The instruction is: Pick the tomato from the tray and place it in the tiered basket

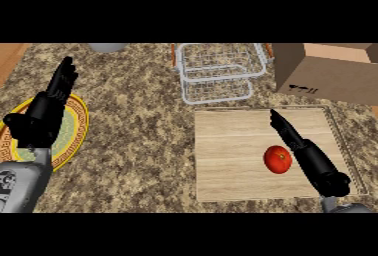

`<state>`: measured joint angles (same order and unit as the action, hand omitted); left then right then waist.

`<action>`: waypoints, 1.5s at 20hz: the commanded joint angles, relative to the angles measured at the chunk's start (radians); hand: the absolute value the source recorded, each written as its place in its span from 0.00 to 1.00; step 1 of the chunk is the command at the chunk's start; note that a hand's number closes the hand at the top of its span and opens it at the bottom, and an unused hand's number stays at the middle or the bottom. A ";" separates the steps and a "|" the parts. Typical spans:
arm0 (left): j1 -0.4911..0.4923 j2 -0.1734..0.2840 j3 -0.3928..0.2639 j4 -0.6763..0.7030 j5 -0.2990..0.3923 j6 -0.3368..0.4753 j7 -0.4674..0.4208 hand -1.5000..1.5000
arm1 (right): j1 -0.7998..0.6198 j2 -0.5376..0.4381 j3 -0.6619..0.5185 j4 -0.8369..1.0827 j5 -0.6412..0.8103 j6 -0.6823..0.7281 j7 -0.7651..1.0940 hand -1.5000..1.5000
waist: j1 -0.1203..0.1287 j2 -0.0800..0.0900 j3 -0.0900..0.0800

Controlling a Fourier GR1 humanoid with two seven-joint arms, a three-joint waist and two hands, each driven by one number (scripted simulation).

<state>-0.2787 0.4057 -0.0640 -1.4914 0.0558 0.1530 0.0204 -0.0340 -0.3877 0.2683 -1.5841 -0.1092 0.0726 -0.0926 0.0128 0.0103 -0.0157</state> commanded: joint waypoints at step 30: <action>0.117 -0.175 -0.054 0.030 0.190 -0.137 0.158 0.50 | 0.475 -0.195 -0.370 -0.355 0.243 -0.192 -0.123 0.00 | -0.035 -0.013 0.010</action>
<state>-0.1554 0.2191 -0.1402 -1.4702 0.2277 0.0409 0.1898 0.3776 -0.5462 -0.1241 -1.7507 0.0376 -0.0605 -0.4100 -0.0250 -0.0051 -0.0055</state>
